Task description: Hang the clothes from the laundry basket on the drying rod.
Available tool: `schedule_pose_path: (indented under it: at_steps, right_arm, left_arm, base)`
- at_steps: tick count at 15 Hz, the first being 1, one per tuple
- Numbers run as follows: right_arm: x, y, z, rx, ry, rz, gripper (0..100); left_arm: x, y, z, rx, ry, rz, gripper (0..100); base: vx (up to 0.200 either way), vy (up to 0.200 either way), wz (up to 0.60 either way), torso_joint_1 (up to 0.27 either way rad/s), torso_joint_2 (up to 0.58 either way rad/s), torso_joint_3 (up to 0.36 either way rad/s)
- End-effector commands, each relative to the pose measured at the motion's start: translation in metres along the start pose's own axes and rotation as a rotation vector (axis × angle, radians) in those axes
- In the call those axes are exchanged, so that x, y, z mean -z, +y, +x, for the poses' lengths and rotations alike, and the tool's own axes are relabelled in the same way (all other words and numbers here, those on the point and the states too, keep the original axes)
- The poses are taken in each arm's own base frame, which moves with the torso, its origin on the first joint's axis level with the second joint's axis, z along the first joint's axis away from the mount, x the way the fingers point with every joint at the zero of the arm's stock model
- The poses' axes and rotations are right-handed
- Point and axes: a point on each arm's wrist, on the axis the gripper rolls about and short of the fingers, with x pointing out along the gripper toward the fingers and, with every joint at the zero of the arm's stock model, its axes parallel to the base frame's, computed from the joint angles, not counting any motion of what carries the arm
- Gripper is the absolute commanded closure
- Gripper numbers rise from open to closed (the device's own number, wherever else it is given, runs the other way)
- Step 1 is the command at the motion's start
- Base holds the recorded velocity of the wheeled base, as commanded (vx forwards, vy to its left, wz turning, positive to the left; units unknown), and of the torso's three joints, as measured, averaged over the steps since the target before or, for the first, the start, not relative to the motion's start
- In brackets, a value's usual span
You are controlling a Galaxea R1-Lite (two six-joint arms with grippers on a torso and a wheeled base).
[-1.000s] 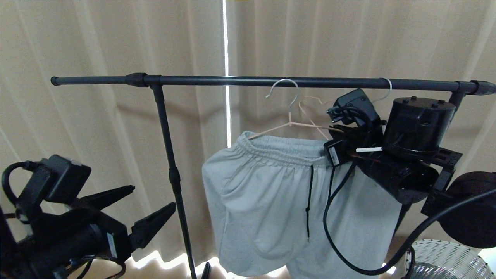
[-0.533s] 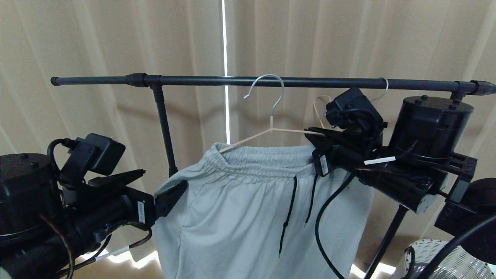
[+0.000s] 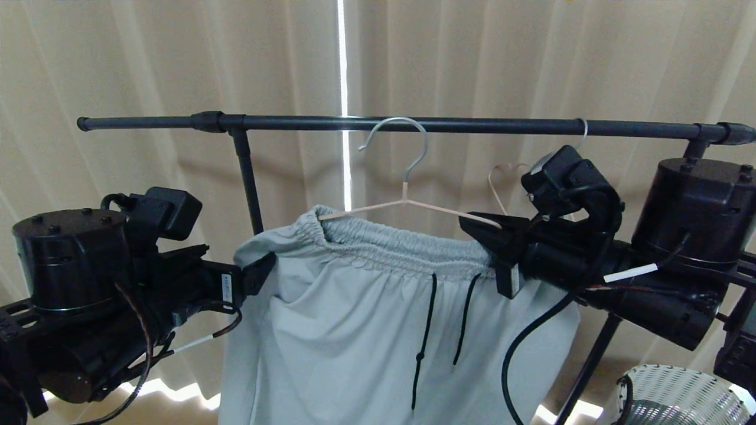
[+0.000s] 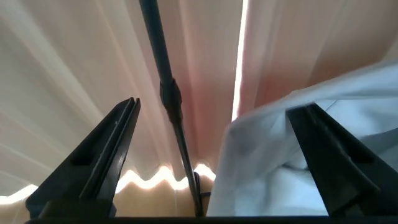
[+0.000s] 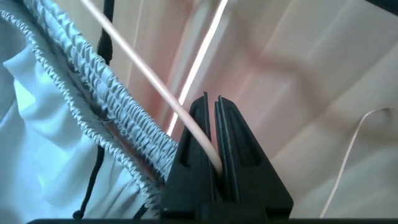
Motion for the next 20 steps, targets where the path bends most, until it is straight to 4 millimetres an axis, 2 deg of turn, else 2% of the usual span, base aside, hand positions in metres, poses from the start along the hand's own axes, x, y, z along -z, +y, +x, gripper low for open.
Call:
schedule_pose_path:
  at_steps: [1,3,5,6,9,10,11,13,15,20]
  right_arm:
    - [-0.002,-0.004,-0.001,0.035,0.041,-0.001,100]
    - [-0.004,-0.011,0.001,0.123,0.104,-0.002,100]
    - [-0.011,-0.024,0.004,0.244,0.159,0.006,100]
    - [-0.011,-0.026,0.004,0.26,0.169,0.008,100]
    - [-0.008,-0.046,0.012,0.417,0.219,0.023,100]
    - [-0.008,-0.048,0.013,0.436,0.224,0.023,100]
    - [-0.01,-0.061,0.022,0.538,0.229,0.028,100]
    - [-0.007,-0.077,0.036,0.661,0.26,0.028,100]
    - [0.006,-0.08,0.049,0.73,0.309,0.02,100]
    - [0.002,-0.089,0.072,0.856,0.319,0.014,100]
  left_arm:
    - [0.004,-0.001,-0.002,0.015,0.008,0.001,0]
    - [0.007,-0.004,-0.007,0.074,-0.019,-0.005,0]
    - [0.009,-0.002,-0.024,0.168,-0.072,-0.01,0]
    - [0.01,-0.001,-0.028,0.182,-0.077,-0.01,0]
    - [0.019,0.006,-0.059,0.281,-0.119,-0.018,0]
    - [0.019,0.007,-0.061,0.29,-0.124,-0.02,0]
    - [0.023,0.01,-0.072,0.328,-0.139,-0.036,0]
    - [0.023,0.01,-0.074,0.334,-0.143,-0.039,0]
    - [0.02,0.012,-0.077,0.332,-0.167,-0.044,0]
    - [0.012,0.017,-0.093,0.329,-0.244,-0.052,0]
  base:
    - [0.0,0.0,0.0,0.0,0.0,0.0]
    - [0.0,0.0,0.0,0.0,0.0,0.0]
    - [0.0,0.0,0.0,0.0,0.0,0.0]
    - [0.0,0.0,0.0,0.0,0.0,0.0]
    - [0.0,0.0,0.0,0.0,0.0,0.0]
    - [0.0,0.0,0.0,0.0,0.0,0.0]
    - [0.0,0.0,0.0,0.0,0.0,0.0]
    - [0.0,0.0,0.0,0.0,0.0,0.0]
    - [0.0,0.0,0.0,0.0,0.0,0.0]
    - [0.0,0.0,0.0,0.0,0.0,0.0]
